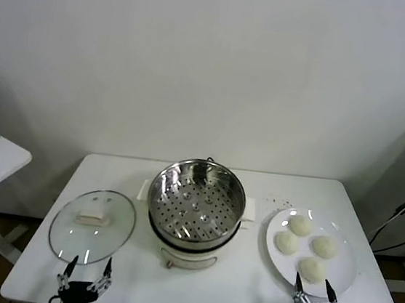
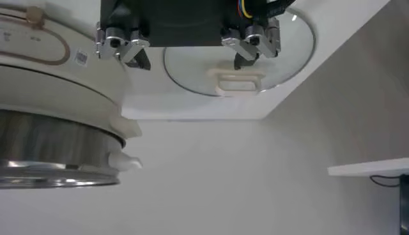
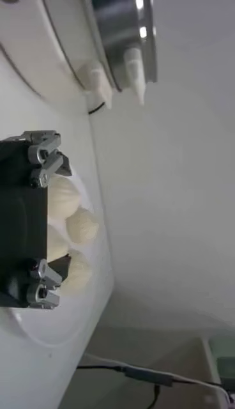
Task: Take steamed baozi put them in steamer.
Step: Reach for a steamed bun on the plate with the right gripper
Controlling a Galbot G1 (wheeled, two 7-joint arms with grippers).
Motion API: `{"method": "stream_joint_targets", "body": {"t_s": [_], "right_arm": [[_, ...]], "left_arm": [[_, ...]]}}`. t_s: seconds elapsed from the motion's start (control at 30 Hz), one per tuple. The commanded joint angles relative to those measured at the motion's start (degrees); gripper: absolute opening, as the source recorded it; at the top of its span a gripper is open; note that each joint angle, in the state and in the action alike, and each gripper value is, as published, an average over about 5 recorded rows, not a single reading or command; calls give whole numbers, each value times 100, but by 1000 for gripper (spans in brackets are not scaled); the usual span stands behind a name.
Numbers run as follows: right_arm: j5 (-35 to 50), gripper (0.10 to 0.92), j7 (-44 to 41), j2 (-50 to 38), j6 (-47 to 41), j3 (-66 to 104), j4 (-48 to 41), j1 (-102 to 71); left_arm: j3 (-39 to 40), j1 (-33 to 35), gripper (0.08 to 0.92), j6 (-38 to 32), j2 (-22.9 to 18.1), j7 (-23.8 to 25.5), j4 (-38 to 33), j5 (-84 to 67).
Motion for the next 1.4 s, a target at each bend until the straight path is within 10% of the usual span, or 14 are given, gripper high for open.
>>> {"method": "stream_joint_targets", "body": {"t_s": [0.03,0.33,0.77,1.13,1.4], "right_arm": [[119,823,158,-251,-1925,594,671,1113],[-255,823,-741,-2391,-4611,-134,-320,3740],[-2922,823,-5334,-5734,-2590,-4544,-1635,7100],[-2374,823,-6680,-4825,-1924,-10444,-3083,12472],[-1458,823,-6684,-3483,-2171,-11318,-4122,12826]], "left_arm": [[18,1,823,-33,8,8,-31,30],[94,-41,823,-70,11,9,-52,106],[130,-117,823,-101,50,69,-13,215],[133,-139,823,-150,92,79,76,255],[111,-149,823,-154,79,80,87,259]]}}
